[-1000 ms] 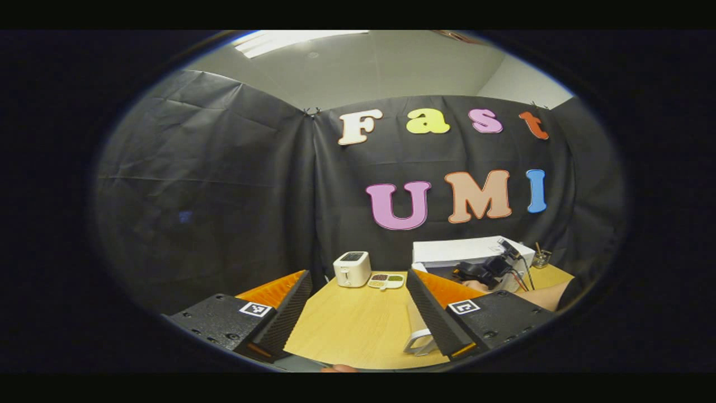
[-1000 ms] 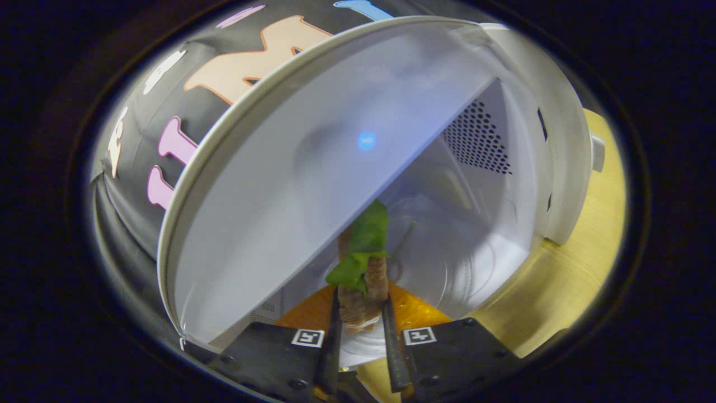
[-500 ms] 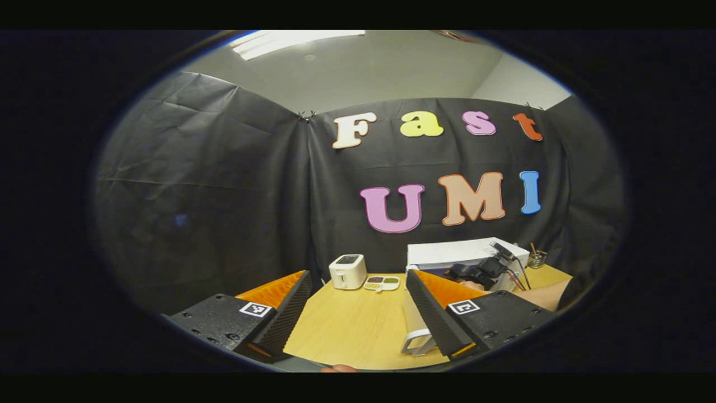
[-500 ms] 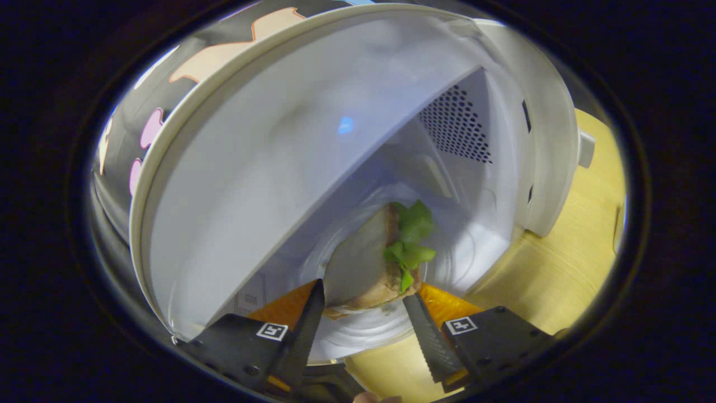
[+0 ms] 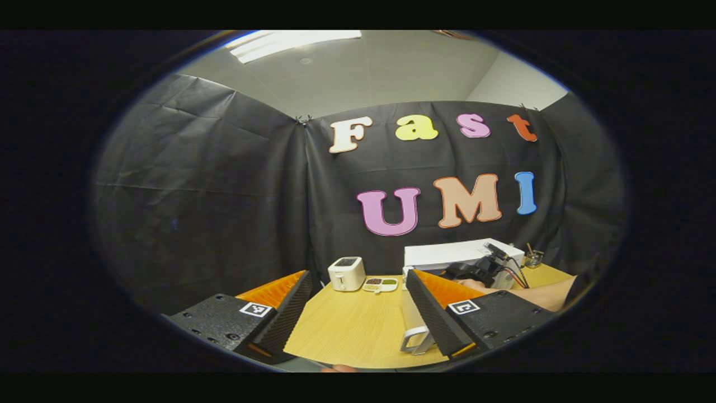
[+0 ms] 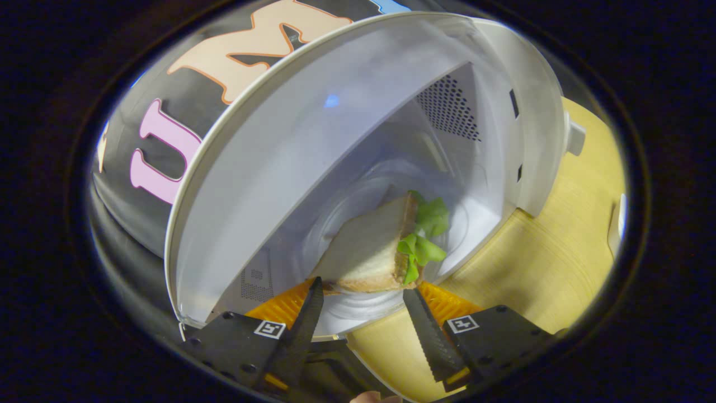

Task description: Open the microwave oven with the left hand, put the food in, and close the microwave oven.

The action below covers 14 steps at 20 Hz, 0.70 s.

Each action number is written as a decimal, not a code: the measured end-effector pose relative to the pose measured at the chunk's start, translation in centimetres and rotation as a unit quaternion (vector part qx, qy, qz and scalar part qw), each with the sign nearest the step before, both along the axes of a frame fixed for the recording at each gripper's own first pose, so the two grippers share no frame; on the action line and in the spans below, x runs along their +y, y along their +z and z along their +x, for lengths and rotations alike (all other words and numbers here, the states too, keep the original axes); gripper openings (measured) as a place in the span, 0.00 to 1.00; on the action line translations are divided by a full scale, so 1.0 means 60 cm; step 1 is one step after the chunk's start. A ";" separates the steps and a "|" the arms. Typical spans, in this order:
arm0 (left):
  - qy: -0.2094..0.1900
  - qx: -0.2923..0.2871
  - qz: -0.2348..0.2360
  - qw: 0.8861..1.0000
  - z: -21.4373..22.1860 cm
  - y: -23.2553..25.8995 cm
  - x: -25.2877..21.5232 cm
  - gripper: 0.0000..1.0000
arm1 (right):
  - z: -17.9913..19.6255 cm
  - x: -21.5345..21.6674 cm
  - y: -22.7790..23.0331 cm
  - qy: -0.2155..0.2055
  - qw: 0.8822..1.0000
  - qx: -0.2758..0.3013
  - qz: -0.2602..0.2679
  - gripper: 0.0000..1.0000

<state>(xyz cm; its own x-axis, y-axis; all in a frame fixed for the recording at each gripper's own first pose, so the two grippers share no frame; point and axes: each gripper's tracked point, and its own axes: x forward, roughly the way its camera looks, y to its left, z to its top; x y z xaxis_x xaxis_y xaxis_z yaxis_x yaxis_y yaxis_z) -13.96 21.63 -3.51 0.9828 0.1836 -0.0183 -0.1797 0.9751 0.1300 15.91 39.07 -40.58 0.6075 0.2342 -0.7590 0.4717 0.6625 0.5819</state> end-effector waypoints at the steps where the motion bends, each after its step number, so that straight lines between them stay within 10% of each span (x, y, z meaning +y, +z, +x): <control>1: 0.000 -0.003 0.001 1.000 -0.001 0.003 -0.001 0.99 | -0.007 0.001 0.000 -0.002 1.000 0.015 0.011 0.88; 5: -0.002 -0.006 0.002 1.000 -0.005 0.006 -0.006 0.98 | -0.027 0.014 -0.004 0.017 0.998 0.048 0.040 0.77; 6: -0.003 -0.008 0.001 1.000 -0.007 0.009 -0.007 0.98 | -0.036 0.019 -0.002 0.025 0.997 0.056 0.049 0.89; 14: -0.010 -0.010 -0.001 1.000 -0.007 0.009 -0.014 1.00 | -0.054 0.015 0.012 0.047 0.996 0.047 0.056 0.89</control>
<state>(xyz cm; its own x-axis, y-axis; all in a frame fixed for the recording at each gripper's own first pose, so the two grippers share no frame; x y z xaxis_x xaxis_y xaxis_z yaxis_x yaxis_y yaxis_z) -14.40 20.82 -2.97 0.9863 0.1647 0.0020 -0.1636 0.9786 0.1251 12.65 39.97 -39.85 0.5060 0.3733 -0.7776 0.4676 0.6388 0.6110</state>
